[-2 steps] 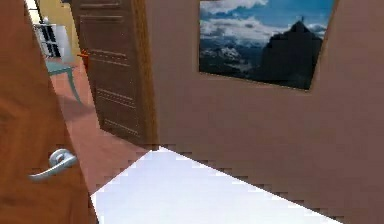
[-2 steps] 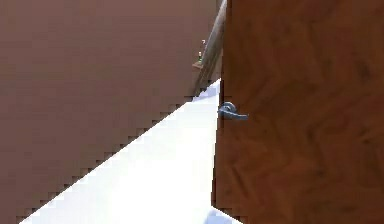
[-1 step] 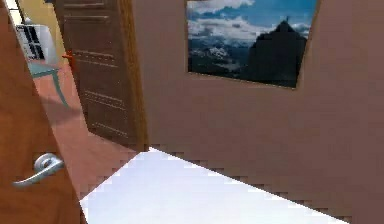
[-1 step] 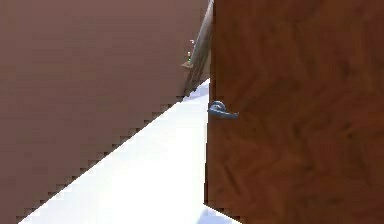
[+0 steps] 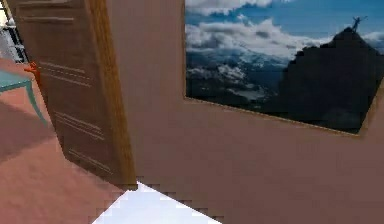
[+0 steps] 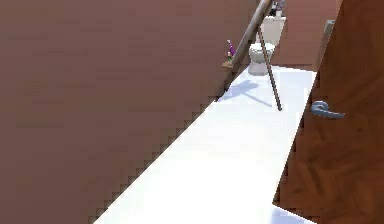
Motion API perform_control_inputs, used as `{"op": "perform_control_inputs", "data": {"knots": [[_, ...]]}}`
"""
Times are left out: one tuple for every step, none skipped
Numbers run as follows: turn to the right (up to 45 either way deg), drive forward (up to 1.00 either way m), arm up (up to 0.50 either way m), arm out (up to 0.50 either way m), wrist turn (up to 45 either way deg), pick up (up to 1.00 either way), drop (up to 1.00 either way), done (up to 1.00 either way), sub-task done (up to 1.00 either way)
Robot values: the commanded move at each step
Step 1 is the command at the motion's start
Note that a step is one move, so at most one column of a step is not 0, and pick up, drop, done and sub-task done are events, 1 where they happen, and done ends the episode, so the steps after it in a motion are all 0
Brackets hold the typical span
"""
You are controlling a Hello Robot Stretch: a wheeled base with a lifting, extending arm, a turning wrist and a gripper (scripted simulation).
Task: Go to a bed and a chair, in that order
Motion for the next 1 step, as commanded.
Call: {"op": "perform_control_inputs", "data": {"knots": [[-6.0, 0.0, 0.0, 0.0, 0.0, 0.0, 0.0, 0.0, 0.0]]}}
